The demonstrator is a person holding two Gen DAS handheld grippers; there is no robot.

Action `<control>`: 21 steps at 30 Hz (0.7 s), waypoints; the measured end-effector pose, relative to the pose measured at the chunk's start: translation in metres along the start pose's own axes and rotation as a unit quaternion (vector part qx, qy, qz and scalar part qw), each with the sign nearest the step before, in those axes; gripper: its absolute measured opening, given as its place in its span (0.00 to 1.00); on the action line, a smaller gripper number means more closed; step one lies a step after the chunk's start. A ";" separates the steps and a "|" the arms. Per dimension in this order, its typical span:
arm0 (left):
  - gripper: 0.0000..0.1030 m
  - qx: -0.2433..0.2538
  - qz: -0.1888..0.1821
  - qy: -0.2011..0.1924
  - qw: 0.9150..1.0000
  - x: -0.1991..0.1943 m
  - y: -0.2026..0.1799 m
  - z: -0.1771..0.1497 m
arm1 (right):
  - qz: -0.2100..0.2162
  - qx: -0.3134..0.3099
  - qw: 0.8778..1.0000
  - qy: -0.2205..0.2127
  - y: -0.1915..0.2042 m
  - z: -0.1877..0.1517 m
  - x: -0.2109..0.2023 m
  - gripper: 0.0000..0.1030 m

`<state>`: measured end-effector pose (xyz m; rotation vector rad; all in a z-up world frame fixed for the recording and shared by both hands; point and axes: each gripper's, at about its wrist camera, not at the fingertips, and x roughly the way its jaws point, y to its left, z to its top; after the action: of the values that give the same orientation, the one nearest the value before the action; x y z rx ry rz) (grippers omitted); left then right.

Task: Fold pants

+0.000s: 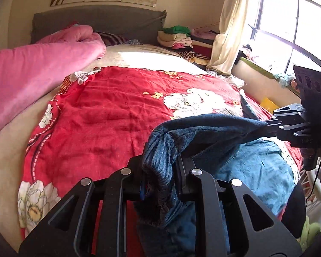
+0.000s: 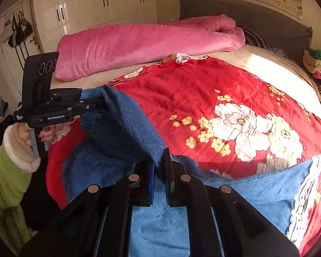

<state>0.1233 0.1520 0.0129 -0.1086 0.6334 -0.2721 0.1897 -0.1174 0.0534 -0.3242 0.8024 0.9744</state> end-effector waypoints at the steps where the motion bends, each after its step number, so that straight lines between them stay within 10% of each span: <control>1: 0.12 0.005 0.000 -0.001 1.000 -0.007 -0.006 -0.008 | 0.011 0.011 1.000 0.001 0.005 -0.008 -0.004 0.07; 15: 0.20 0.027 0.007 0.062 0.998 -0.054 -0.048 -0.091 | 0.076 0.065 0.994 0.052 0.080 -0.107 -0.001 0.10; 21: 0.25 0.059 0.062 0.002 0.996 -0.076 -0.059 -0.069 | 0.079 0.072 0.994 0.006 0.090 -0.108 0.001 0.10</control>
<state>0.0112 0.1155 0.0117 0.0446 0.6251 -0.1886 0.0657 -0.1308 -0.0113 -0.1431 0.9149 1.0552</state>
